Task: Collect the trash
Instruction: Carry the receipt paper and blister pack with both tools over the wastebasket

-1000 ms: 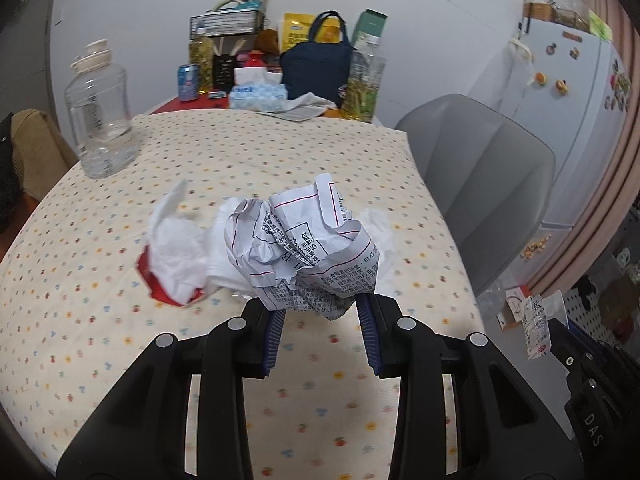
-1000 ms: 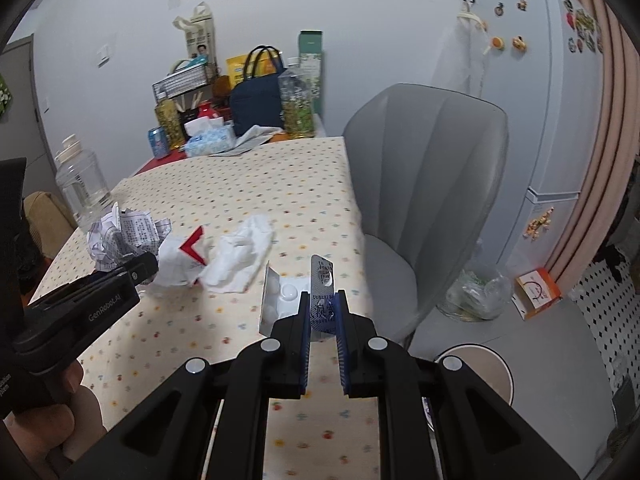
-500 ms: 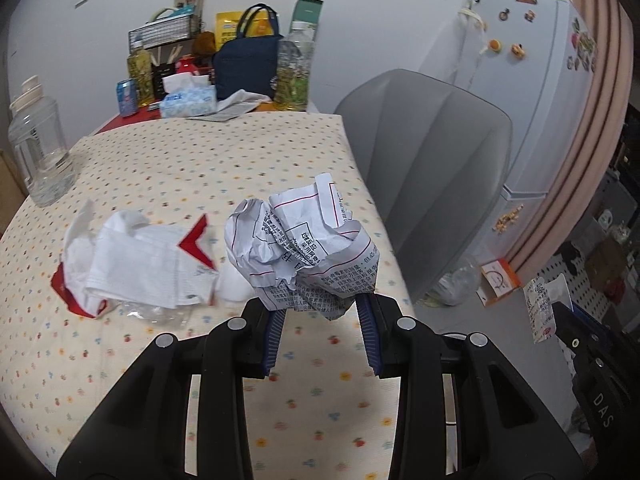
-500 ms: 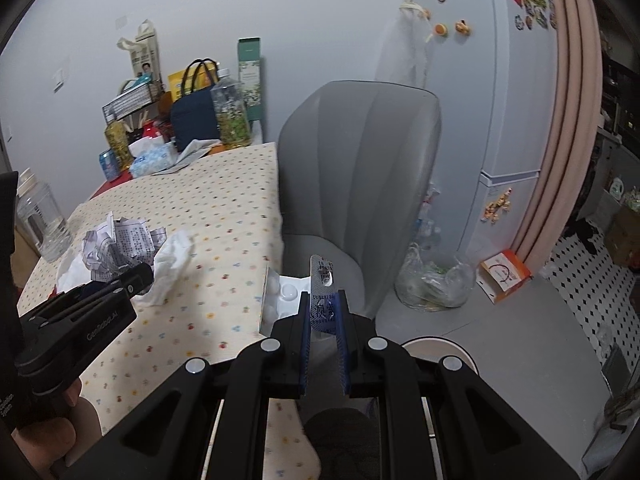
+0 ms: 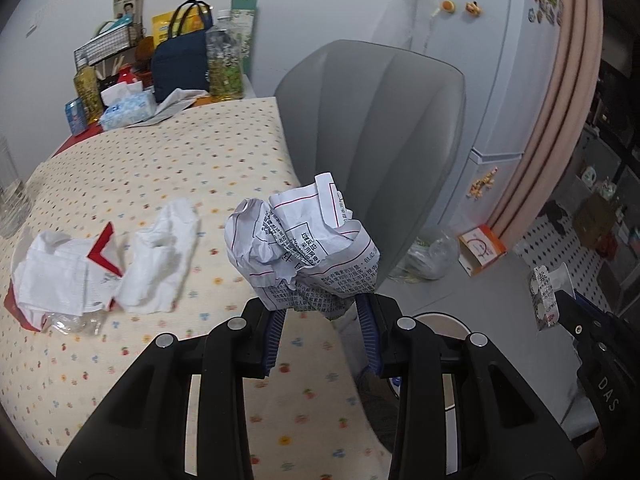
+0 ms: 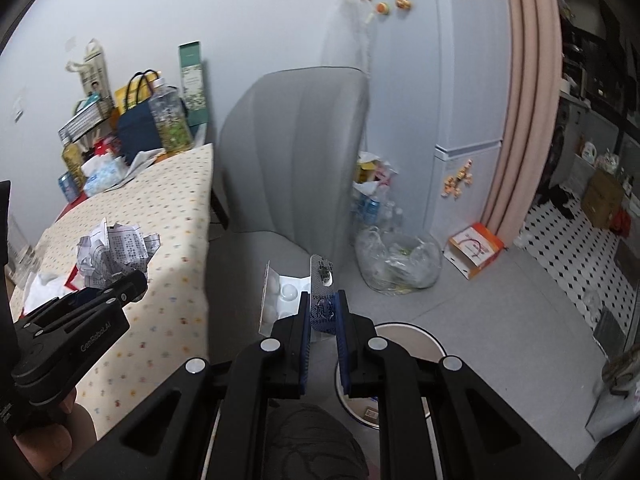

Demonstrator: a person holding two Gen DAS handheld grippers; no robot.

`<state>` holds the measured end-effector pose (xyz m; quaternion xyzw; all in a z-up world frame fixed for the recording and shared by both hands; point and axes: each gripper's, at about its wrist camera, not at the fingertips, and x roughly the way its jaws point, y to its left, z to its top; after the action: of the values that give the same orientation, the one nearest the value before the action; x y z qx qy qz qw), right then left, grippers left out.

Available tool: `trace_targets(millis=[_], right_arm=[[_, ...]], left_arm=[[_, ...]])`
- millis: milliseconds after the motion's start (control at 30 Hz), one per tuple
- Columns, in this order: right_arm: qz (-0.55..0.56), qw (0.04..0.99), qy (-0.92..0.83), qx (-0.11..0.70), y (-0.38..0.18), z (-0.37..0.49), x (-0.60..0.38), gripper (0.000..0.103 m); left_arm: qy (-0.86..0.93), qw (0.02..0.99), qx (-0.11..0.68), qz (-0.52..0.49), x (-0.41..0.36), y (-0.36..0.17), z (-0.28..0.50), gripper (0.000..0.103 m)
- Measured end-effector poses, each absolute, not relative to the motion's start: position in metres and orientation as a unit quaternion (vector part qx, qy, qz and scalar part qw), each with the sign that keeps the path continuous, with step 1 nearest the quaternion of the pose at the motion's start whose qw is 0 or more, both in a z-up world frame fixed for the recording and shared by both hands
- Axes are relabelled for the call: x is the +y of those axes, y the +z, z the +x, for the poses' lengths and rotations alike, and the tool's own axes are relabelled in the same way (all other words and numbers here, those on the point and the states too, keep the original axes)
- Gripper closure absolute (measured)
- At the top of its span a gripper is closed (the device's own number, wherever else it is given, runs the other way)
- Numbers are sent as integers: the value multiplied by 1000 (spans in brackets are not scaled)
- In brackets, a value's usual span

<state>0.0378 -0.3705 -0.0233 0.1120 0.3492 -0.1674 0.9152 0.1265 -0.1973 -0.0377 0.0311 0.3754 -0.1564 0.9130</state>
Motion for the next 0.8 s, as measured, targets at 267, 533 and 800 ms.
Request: trace_targets(millis=[267, 533, 800], right_arm=[[140, 904, -191, 356, -42, 30, -412, 91], [168, 891, -212, 364, -64, 24, -452, 91], [183, 884, -224, 369, -78, 23, -481, 88]], left_arm=[[-174, 904, 386, 64, -242, -49, 127, 69], [-187, 893, 400, 91, -279, -63, 132, 69], [-201, 883, 408, 112, -310, -75, 134, 69]])
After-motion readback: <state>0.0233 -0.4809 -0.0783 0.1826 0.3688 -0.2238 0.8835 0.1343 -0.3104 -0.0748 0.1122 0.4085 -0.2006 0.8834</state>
